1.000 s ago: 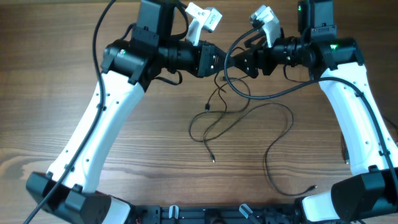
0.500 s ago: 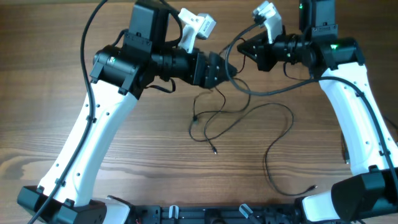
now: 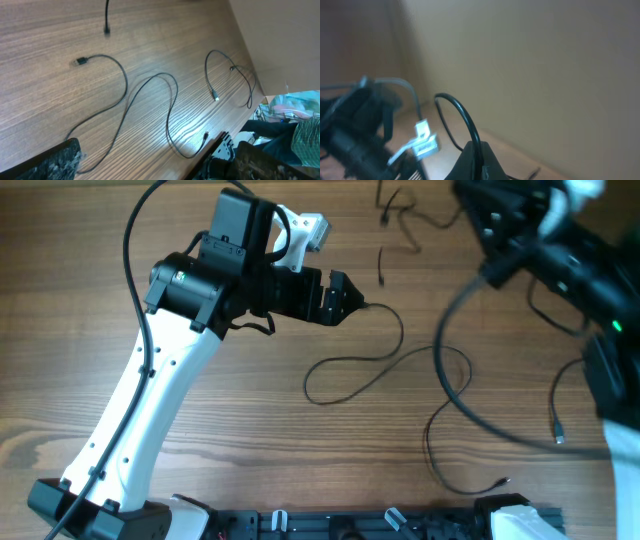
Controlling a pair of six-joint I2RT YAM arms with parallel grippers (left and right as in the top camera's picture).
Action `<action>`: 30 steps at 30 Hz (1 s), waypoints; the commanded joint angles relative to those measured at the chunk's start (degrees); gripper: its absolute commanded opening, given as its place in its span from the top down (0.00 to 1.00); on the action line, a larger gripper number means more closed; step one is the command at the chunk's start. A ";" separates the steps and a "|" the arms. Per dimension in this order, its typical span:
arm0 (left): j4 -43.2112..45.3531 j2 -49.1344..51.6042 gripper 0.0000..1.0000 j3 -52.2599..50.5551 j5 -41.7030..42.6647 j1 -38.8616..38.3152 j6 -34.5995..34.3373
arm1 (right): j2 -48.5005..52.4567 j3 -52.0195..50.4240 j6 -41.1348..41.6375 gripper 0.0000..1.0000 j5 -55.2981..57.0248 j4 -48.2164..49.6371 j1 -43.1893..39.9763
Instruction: Untangle cables
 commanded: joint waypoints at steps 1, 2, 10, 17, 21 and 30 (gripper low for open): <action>-0.94 -1.27 0.00 0.33 -0.92 0.00 0.70 | -2.34 0.59 1.11 0.96 19.67 -0.81 -0.02; -1.31 -1.27 0.00 0.33 -1.66 0.00 0.70 | -2.60 0.59 1.01 0.96 25.03 -1.62 -0.02; -1.51 -1.25 0.00 0.33 -2.14 0.00 0.70 | 1.90 0.57 -0.33 0.96 53.44 -8.11 -0.04; -1.51 -1.25 0.00 0.33 -2.12 0.00 0.70 | 7.04 0.57 0.39 0.96 57.35 -9.49 -3.34; -1.51 -1.25 0.00 0.33 -2.12 0.00 0.70 | 8.59 0.57 3.32 0.96 55.98 -10.64 -8.79; -1.51 -1.25 0.00 0.33 -2.12 0.00 0.70 | 11.74 0.50 8.92 0.96 40.61 -13.05 -21.27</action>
